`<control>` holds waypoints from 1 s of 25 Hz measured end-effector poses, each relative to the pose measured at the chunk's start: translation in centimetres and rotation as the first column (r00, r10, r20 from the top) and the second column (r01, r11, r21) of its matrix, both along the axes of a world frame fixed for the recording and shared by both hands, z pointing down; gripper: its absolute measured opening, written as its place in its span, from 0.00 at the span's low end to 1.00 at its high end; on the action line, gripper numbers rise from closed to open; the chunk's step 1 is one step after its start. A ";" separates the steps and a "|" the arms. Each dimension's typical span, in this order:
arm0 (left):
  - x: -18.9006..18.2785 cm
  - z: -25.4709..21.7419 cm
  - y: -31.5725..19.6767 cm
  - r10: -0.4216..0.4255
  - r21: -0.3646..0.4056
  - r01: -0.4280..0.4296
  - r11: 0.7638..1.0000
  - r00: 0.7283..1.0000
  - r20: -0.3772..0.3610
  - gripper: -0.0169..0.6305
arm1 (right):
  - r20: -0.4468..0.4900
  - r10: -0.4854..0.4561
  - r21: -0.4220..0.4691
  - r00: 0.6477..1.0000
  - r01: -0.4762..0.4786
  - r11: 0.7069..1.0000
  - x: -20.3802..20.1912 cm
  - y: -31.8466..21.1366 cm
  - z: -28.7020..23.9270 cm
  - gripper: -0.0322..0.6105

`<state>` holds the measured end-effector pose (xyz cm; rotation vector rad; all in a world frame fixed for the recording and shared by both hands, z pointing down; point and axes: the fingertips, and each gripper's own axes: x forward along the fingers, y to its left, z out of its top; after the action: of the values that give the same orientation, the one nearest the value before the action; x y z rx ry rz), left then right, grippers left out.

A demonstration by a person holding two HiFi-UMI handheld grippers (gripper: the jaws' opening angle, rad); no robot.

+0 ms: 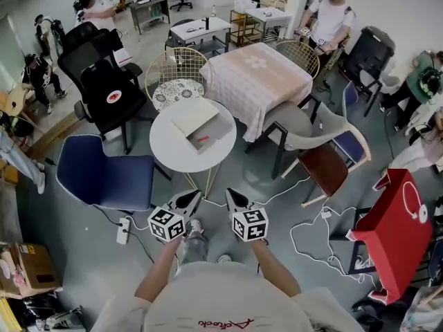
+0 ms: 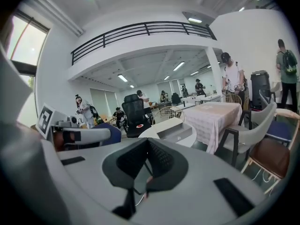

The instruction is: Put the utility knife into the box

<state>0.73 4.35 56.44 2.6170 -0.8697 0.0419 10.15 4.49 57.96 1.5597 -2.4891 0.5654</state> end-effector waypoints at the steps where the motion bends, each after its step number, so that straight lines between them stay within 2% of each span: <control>1: -0.1 0.0 0.6 -0.005 0.003 0.005 1.000 1.000 0.002 0.04 | -0.003 -0.005 0.004 1.000 0.005 1.000 -0.1 0.7 0.0 0.08; 13: -0.2 0.4 7.0 -0.032 0.003 0.032 0.999 0.999 -0.003 0.04 | -0.010 -0.032 0.009 0.999 0.032 0.999 -1.2 6.1 0.5 0.08; 25: 0.6 -0.9 7.3 -0.037 0.027 0.037 0.999 0.999 -0.008 0.04 | -0.025 -0.060 0.059 0.998 0.061 0.996 -1.9 5.5 -1.7 0.07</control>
<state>1.37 11.64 55.58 2.6231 -0.9219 0.0101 8.29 10.03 56.27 1.4964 -2.5483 0.4658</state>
